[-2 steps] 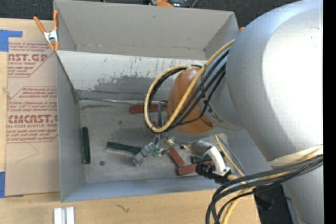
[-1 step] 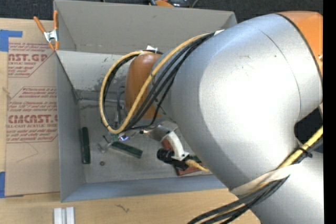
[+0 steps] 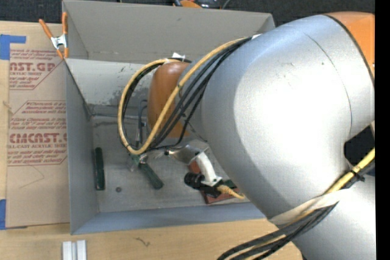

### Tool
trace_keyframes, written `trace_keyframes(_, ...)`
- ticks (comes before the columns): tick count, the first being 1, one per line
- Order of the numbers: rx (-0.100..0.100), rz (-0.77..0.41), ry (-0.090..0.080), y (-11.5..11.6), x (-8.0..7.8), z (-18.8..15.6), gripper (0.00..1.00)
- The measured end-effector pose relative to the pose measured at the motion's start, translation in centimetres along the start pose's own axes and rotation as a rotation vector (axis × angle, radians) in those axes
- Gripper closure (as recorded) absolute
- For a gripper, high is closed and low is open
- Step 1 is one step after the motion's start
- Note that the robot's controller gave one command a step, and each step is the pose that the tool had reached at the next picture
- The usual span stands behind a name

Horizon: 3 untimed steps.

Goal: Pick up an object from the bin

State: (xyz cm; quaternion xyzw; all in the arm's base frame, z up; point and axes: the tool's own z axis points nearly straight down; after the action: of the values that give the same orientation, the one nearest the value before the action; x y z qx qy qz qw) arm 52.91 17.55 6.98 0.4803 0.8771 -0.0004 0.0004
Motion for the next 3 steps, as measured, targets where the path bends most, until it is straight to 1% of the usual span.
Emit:
trace_keyframes(1, -0.001, -0.182, -0.001, 3.7, -3.4, 0.0, 1.00)
trace_keyframes(2, -0.007, -0.194, -0.002, 2.0, -3.1, -11.7, 1.00)
trace_keyframes(3, 0.002, 0.168, 0.001, -2.7, -8.7, -9.9, 1.00)
